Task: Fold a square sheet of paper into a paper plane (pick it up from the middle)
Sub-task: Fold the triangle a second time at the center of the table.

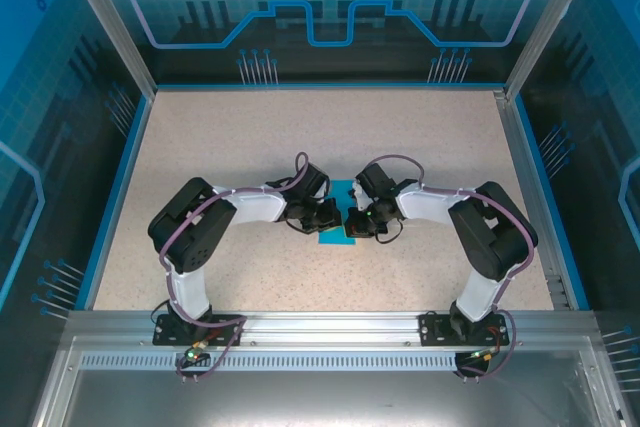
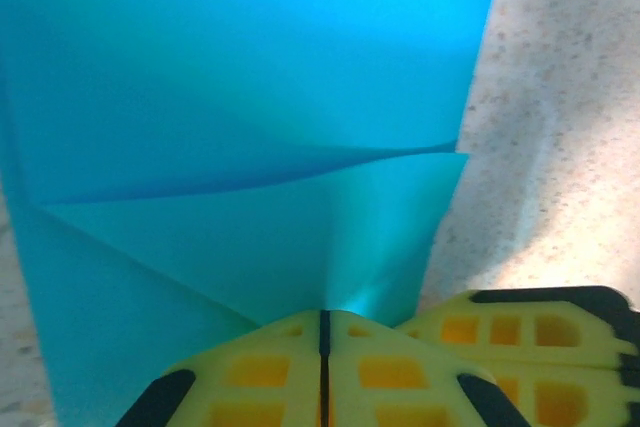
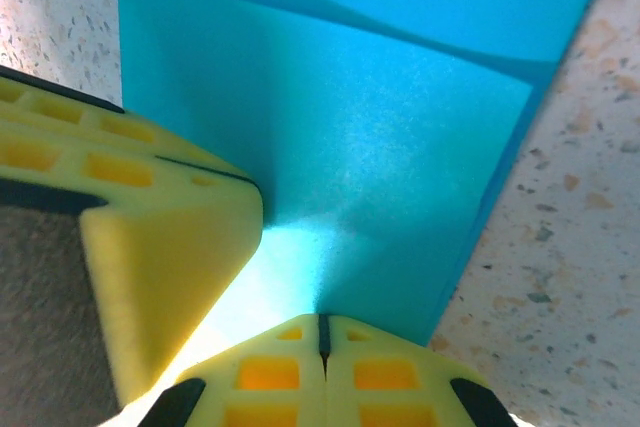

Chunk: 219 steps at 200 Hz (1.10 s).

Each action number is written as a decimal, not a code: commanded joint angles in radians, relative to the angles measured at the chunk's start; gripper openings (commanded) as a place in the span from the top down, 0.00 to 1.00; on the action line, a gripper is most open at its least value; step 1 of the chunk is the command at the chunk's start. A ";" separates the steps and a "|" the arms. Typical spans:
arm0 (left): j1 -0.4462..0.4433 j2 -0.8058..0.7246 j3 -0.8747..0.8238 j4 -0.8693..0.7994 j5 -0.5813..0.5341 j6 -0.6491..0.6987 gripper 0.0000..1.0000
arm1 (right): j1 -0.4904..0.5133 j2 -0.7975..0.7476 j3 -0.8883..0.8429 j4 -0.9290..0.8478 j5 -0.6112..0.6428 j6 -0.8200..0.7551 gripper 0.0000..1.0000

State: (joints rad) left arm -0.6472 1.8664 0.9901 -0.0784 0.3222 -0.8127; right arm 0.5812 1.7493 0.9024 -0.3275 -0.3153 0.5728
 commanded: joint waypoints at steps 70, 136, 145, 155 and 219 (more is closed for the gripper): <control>0.079 0.018 0.020 -0.085 -0.093 0.076 0.91 | -0.006 0.037 -0.048 -0.102 0.071 -0.008 0.97; 0.168 0.028 0.067 -0.134 -0.122 0.122 0.91 | -0.006 0.038 -0.043 -0.107 0.067 -0.009 0.97; 0.172 0.012 0.073 -0.137 -0.116 0.133 0.91 | -0.007 0.039 -0.041 -0.111 0.065 -0.012 0.97; 0.172 -0.009 0.076 -0.138 -0.101 0.145 0.91 | -0.006 0.037 -0.037 -0.115 0.065 -0.013 0.97; 0.125 -0.145 -0.056 0.045 0.019 0.041 0.91 | -0.006 -0.015 0.036 -0.072 -0.042 0.019 0.96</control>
State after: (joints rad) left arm -0.4946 1.7653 0.9760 -0.1135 0.2794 -0.7277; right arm 0.5804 1.7466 0.9104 -0.3382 -0.3222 0.5735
